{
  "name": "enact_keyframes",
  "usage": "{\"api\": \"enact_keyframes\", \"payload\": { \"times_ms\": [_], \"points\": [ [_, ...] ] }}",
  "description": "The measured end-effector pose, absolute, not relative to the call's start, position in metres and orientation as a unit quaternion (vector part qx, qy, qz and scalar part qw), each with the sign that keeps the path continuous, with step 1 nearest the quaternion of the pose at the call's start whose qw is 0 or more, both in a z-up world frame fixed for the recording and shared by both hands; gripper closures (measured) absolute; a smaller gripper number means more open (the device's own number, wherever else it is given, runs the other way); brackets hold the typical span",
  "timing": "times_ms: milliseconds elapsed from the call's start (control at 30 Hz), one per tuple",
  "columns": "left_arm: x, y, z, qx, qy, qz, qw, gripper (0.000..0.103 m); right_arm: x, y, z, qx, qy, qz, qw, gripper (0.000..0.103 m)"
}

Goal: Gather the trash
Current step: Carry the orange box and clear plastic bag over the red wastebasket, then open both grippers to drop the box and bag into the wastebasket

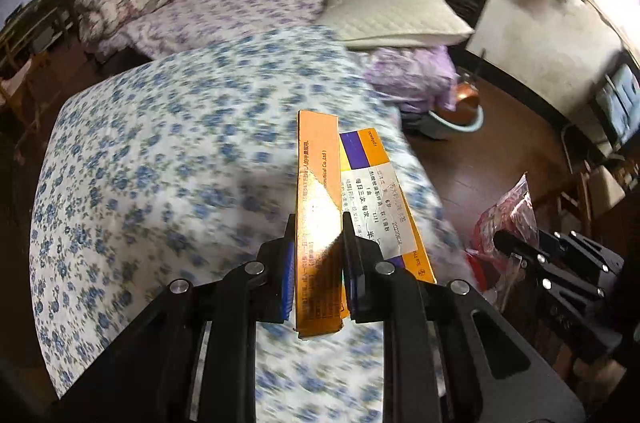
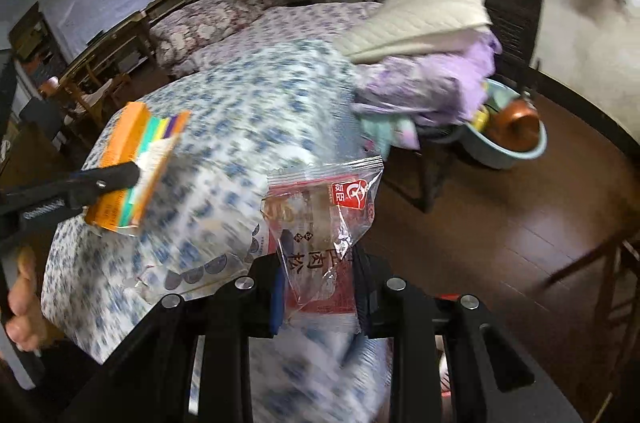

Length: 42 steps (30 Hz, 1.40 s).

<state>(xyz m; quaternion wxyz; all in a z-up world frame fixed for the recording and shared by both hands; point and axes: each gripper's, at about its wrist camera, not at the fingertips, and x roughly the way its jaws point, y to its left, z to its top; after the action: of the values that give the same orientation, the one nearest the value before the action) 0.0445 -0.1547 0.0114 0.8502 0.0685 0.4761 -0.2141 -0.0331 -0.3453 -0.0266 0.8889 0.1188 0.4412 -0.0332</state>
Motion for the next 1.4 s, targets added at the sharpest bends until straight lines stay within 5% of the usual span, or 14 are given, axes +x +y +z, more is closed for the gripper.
{"api": "enact_keyframes", "payload": {
  "times_ms": [433, 800, 1267, 1400],
  "points": [
    [-0.024, -0.269, 0.01, 0.139, 0.48, -0.317, 0.806, 0.082, -0.106, -0.422, -0.063, 0.144, 0.456, -0.079, 0.875, 0.075],
    [-0.066, -0.39, -0.064, 0.192, 0.554, -0.39, 0.71, 0.082, -0.144, -0.481, -0.165, 0.211, 0.52, -0.12, 0.819, 0.075],
    [-0.061, -0.451, -0.171, 0.19, 0.665, -0.362, 0.625, 0.082, -0.152, -0.5, -0.268, 0.264, 0.556, -0.145, 0.774, 0.074],
    [-0.058, -0.453, -0.195, 0.202, 0.682, -0.343, 0.613, 0.076, -0.145, -0.501, -0.285, 0.268, 0.559, -0.157, 0.769, 0.058]
  ]
}}
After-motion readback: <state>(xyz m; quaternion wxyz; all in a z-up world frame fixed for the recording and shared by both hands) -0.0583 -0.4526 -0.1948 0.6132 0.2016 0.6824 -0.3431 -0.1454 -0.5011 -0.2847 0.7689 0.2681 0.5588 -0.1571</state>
